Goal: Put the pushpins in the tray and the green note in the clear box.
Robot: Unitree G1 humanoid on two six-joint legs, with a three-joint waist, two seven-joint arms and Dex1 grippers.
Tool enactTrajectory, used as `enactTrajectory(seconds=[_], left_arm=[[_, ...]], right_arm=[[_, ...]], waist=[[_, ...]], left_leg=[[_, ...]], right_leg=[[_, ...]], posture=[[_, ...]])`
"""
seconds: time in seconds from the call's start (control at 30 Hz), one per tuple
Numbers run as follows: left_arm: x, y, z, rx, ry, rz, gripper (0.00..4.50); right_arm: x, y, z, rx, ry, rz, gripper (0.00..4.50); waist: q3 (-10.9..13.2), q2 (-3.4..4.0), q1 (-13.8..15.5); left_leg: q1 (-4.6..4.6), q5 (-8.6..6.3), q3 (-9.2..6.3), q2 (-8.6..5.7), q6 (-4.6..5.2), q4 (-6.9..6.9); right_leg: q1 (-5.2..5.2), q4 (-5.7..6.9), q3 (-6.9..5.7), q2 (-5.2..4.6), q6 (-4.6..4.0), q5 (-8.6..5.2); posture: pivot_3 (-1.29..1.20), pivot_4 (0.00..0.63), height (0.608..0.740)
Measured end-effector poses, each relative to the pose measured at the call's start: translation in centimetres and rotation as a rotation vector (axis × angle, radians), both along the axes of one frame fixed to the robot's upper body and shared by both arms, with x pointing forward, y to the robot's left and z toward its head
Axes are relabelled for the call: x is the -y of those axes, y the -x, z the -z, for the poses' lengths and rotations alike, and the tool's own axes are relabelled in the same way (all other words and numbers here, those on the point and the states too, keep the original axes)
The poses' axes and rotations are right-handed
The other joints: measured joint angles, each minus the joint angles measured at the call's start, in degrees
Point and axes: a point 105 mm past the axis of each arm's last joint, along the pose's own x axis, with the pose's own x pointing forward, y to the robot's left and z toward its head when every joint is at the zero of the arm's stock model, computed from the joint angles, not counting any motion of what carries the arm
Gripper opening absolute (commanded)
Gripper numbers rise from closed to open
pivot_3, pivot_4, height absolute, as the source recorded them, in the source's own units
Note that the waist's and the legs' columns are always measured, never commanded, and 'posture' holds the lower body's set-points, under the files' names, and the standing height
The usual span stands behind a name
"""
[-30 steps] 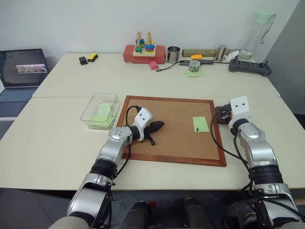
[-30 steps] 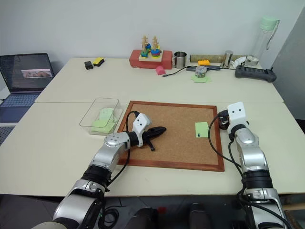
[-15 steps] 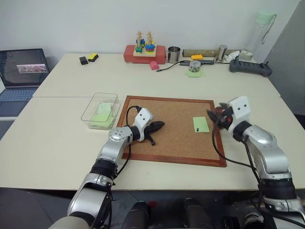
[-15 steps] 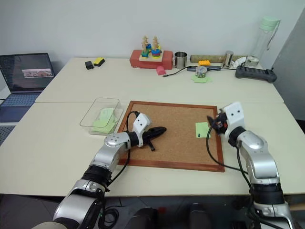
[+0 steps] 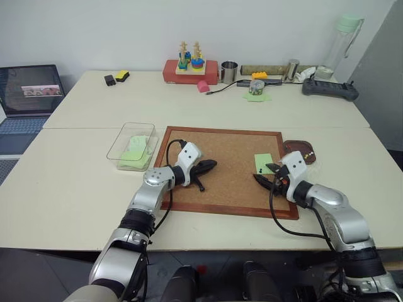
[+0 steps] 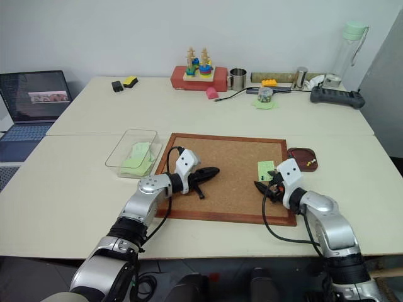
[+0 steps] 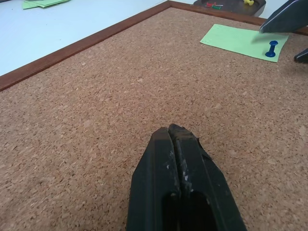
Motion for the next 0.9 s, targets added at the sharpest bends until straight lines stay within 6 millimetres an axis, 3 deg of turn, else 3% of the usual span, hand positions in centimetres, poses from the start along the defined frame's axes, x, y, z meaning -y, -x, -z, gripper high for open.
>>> enactTrajectory(seconds=[0.07,0.1,0.13,0.53,0.9], left_arm=[[0.02,0.01,0.00,0.000,0.000,0.001,0.00],[0.02,0.01,-0.01,0.000,0.000,0.001,0.00],[0.01,0.01,-0.01,0.001,0.000,0.001,0.00],[-0.03,0.05,0.00,0.002,0.000,-0.002,0.00],[0.01,0.06,-0.03,0.003,0.001,-0.001,0.00]], right_arm=[[0.01,-0.23,-0.07,0.016,0.000,0.005,3.08],[0.04,-0.26,0.01,0.017,-0.001,0.007,2.72],[0.08,-0.29,0.10,0.016,-0.001,0.008,2.66],[0.15,-0.27,0.57,0.023,0.004,-0.007,0.08],[0.32,0.04,0.44,0.031,0.020,-0.028,0.08]], waist=[[0.00,0.00,0.02],[0.00,0.00,0.02],[0.00,0.00,0.02],[0.00,0.00,-0.01],[0.00,0.00,0.03]], left_leg=[[0.00,0.00,-0.01,0.00,0.00,-0.01],[0.00,0.00,-0.01,0.00,0.00,-0.01],[0.00,0.00,0.00,0.00,0.00,-0.01],[0.00,0.00,0.00,0.00,0.00,-0.01],[-0.01,0.00,-0.01,0.00,0.00,-0.02]], right_leg=[[0.00,0.00,-0.01,0.00,0.00,0.00],[0.00,0.00,0.00,0.00,0.00,0.00],[0.00,0.00,0.00,0.00,0.00,0.00],[0.00,0.00,0.00,0.00,0.00,0.00],[0.00,0.00,-0.01,0.00,0.00,0.00]], posture=[[0.00,0.150,0.740],[0.00,0.150,0.740],[0.00,0.150,0.740],[0.00,0.150,0.740],[0.00,0.150,0.740]])
